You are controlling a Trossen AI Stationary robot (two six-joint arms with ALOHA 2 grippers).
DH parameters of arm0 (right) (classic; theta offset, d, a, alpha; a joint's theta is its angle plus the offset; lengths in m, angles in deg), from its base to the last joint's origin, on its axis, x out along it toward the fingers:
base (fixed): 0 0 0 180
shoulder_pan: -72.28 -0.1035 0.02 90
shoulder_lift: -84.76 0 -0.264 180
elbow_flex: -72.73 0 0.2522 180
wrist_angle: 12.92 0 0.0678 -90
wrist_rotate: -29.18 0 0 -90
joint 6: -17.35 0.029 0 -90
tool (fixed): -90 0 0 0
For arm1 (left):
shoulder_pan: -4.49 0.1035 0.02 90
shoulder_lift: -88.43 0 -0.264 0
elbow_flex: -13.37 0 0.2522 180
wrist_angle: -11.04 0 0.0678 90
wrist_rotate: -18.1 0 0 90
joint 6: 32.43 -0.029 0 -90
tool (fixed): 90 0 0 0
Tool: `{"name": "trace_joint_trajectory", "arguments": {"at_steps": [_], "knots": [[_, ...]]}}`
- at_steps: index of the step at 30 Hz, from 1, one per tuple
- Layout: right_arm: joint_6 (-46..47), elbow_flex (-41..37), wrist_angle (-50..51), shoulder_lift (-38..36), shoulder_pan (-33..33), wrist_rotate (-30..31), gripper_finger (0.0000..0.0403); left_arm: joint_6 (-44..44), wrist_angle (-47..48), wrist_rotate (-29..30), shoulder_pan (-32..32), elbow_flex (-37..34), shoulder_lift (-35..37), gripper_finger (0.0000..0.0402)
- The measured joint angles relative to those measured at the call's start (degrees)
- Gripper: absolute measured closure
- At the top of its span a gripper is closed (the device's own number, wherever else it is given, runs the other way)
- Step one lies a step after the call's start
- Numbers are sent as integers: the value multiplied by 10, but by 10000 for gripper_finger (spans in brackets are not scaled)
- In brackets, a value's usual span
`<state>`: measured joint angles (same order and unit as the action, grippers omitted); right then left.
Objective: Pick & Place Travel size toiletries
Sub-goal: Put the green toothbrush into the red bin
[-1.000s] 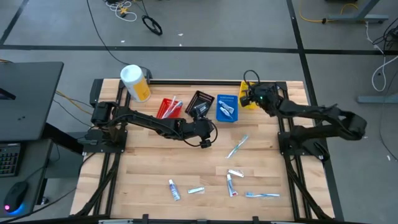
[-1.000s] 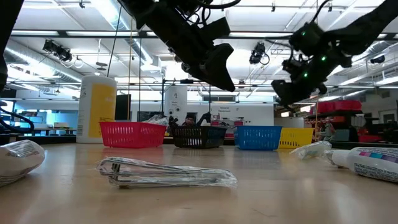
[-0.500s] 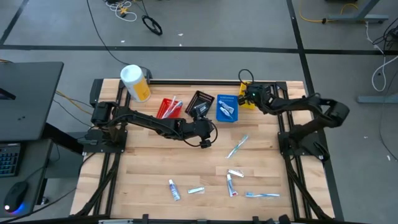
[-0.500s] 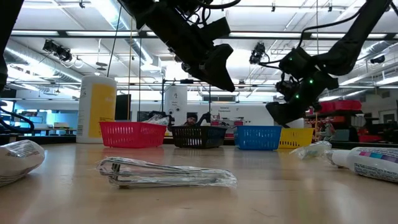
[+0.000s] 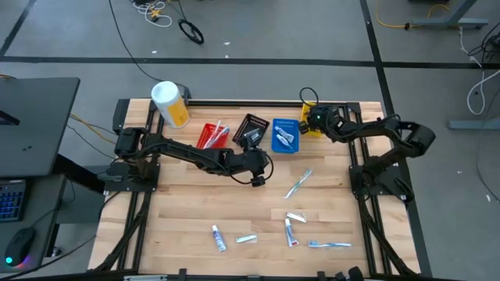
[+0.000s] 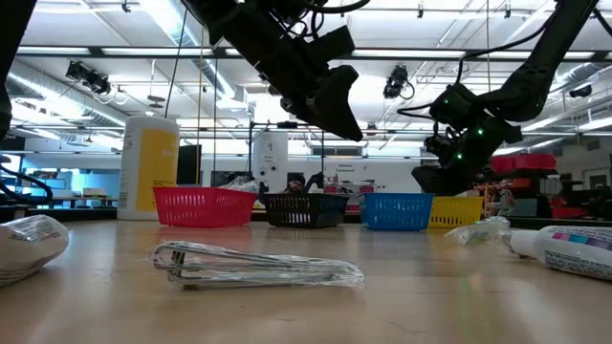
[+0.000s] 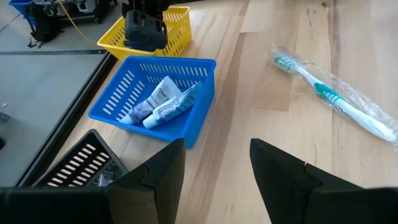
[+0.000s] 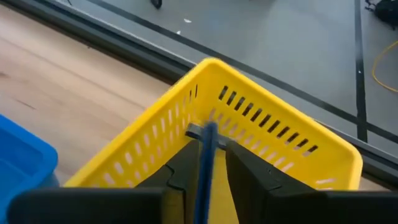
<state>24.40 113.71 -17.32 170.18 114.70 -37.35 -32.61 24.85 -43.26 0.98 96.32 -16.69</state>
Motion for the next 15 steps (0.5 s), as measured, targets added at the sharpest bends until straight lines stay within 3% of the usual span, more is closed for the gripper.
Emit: {"name": "trace_joint_trajectory", "arguments": {"at_steps": [5,15], "knots": [[18,0,-4,0,-10,0,313,2,0,-3,0,0,0,213],[-96,0,-24,-88,-78,0,313,17,0,-32,0,0,0,213]]}}
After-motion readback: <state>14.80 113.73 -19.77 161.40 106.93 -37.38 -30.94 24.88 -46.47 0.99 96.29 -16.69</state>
